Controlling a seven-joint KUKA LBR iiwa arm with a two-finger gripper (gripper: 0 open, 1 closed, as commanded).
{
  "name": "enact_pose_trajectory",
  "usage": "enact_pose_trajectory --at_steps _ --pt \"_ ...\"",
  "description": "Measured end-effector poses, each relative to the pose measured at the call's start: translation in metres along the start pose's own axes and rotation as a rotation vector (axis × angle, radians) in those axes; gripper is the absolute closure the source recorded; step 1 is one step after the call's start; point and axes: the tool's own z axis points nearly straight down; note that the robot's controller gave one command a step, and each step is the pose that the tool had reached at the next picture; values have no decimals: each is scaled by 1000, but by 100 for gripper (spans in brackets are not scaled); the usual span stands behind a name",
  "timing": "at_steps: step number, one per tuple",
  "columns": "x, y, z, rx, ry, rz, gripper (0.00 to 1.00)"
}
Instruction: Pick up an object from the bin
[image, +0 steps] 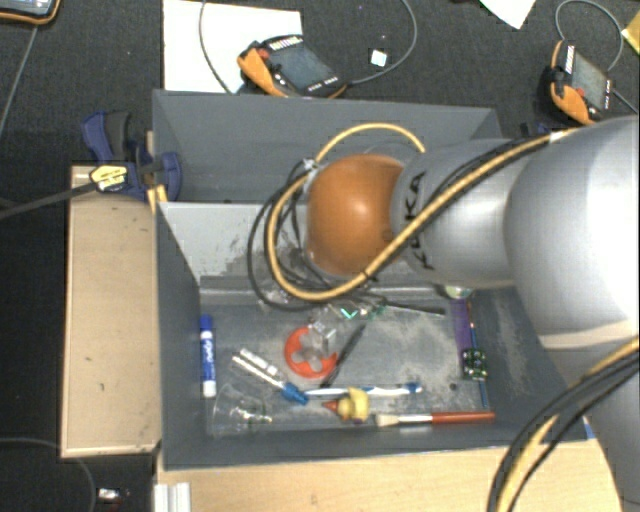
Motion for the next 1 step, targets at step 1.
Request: enact_pose_trajectory --at_steps 1 --pt "0 0 0 0 0 2 100"
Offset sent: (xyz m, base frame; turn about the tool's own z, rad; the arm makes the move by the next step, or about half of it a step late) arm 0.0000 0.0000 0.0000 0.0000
